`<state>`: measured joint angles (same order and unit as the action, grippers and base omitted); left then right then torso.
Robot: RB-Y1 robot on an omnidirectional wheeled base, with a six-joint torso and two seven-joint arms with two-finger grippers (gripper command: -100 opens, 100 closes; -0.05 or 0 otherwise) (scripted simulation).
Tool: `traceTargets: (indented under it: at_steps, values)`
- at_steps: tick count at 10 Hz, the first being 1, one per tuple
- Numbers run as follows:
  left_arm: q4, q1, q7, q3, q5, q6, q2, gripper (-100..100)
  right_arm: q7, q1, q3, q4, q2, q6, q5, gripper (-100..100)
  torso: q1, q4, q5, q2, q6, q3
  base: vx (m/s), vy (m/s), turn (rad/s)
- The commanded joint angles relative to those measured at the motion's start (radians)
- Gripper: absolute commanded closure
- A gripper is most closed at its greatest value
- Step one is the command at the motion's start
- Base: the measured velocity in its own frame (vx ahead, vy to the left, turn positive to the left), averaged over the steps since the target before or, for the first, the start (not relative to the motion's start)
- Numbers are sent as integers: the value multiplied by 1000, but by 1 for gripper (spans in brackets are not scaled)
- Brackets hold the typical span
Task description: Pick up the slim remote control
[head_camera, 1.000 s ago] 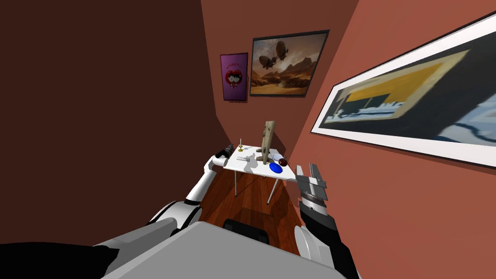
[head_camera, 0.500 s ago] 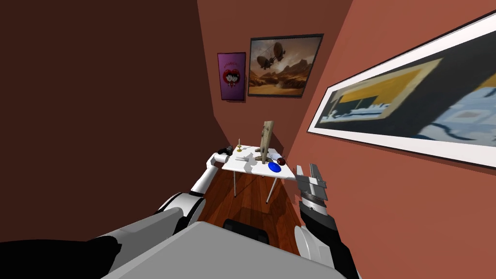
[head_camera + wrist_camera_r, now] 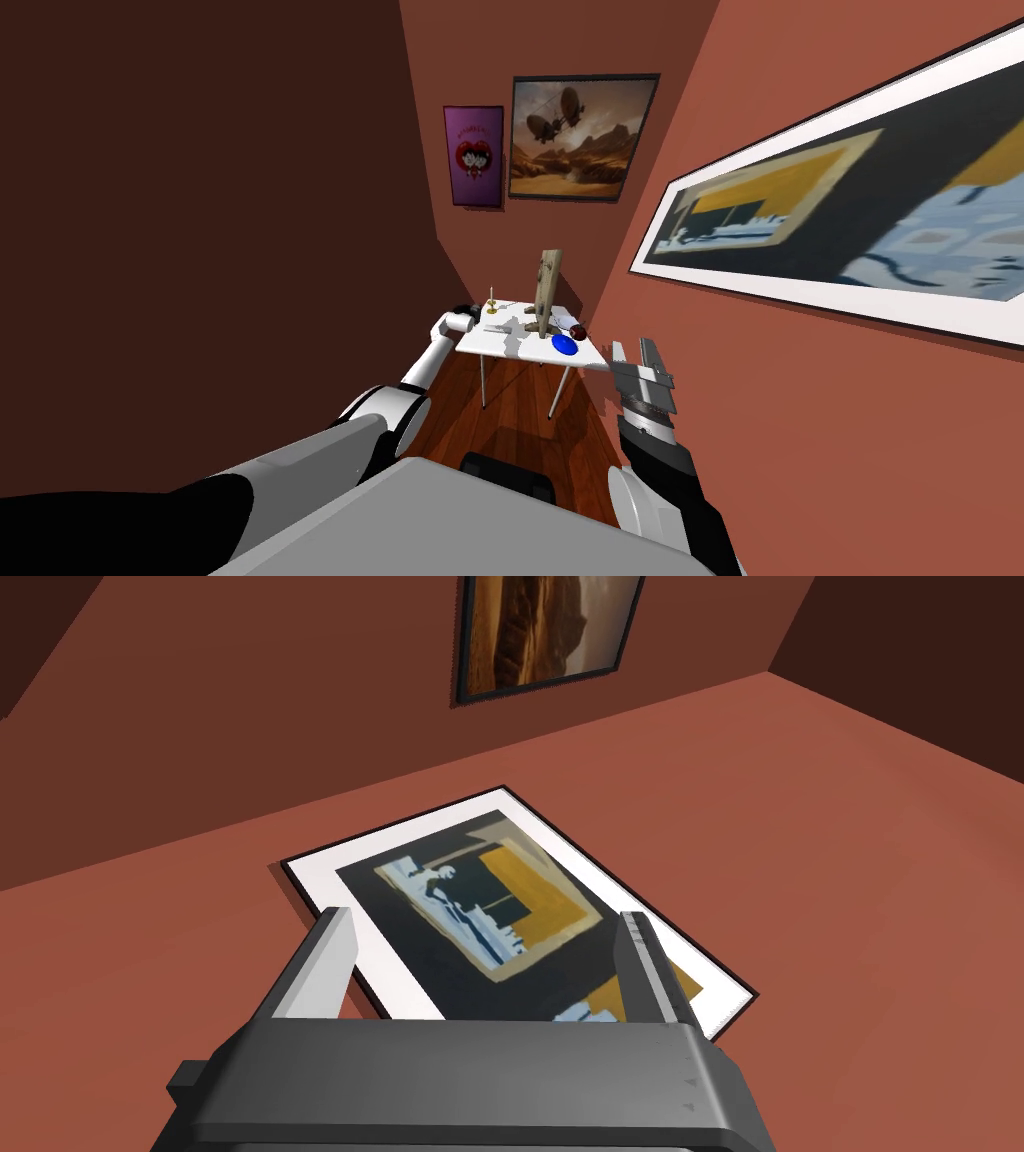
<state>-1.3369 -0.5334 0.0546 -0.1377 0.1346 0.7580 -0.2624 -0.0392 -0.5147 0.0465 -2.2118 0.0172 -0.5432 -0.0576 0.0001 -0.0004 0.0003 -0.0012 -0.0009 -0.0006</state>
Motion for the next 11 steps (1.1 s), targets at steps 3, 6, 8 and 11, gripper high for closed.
traceTargets:
  at_steps: [3,6,8,11]
  values:
    - [61,-46,8,-8,6,87,-10,-100,0,0,0,0,0,0,0,0,0,0,0,-1,0,0,16,5,-60]
    - [125,-91,15,-15,11,156,-19,-100,0,0,0,0,0,0,0,0,0,0,0,-1,0,-1,18,5,-65]
    - [189,-133,23,-21,15,219,-29,-100,0,0,0,0,0,0,0,0,0,0,0,-1,1,-1,27,5,-95]
    - [252,-174,31,-27,19,288,-39,-100,0,0,0,0,0,0,0,0,-1,-1,0,-2,0,-1,31,2,-61]
